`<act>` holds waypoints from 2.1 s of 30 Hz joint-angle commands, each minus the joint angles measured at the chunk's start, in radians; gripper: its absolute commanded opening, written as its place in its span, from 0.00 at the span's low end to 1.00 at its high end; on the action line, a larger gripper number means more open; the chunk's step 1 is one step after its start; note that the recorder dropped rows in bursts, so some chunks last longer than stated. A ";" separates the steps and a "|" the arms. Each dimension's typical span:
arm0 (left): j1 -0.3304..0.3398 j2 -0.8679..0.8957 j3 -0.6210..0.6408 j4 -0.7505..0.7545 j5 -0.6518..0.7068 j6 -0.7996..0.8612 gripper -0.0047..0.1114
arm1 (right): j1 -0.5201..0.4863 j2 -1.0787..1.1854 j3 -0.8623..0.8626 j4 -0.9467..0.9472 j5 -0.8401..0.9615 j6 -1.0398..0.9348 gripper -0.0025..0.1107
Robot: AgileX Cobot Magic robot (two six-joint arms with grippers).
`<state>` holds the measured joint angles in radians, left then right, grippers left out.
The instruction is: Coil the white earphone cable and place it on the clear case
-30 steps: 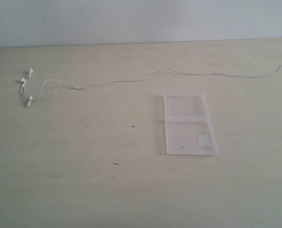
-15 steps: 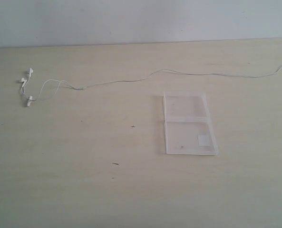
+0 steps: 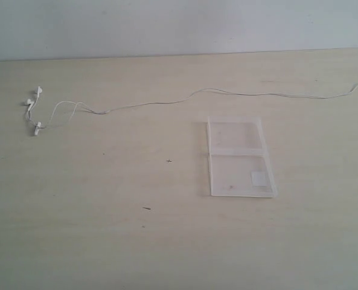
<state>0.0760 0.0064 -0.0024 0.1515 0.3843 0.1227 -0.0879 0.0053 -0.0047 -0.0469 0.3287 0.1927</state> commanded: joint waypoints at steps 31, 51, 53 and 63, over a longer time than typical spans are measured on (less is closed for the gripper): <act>-0.006 -0.006 0.002 0.003 -0.004 0.000 0.04 | 0.002 -0.005 0.005 -0.056 -0.611 0.132 0.02; -0.006 -0.006 0.002 0.003 -0.004 0.000 0.04 | 0.002 0.844 -0.695 -0.044 -1.000 0.071 0.02; -0.006 -0.006 0.002 0.003 -0.004 0.000 0.04 | 0.002 1.007 -0.838 -0.134 -0.900 0.088 0.02; -0.006 -0.006 0.002 0.003 -0.004 0.000 0.04 | 0.201 1.718 -1.516 -0.843 0.021 0.106 0.02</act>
<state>0.0760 0.0064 -0.0024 0.1515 0.3862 0.1227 0.0393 1.5844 -1.3937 -0.7901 0.0887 0.4171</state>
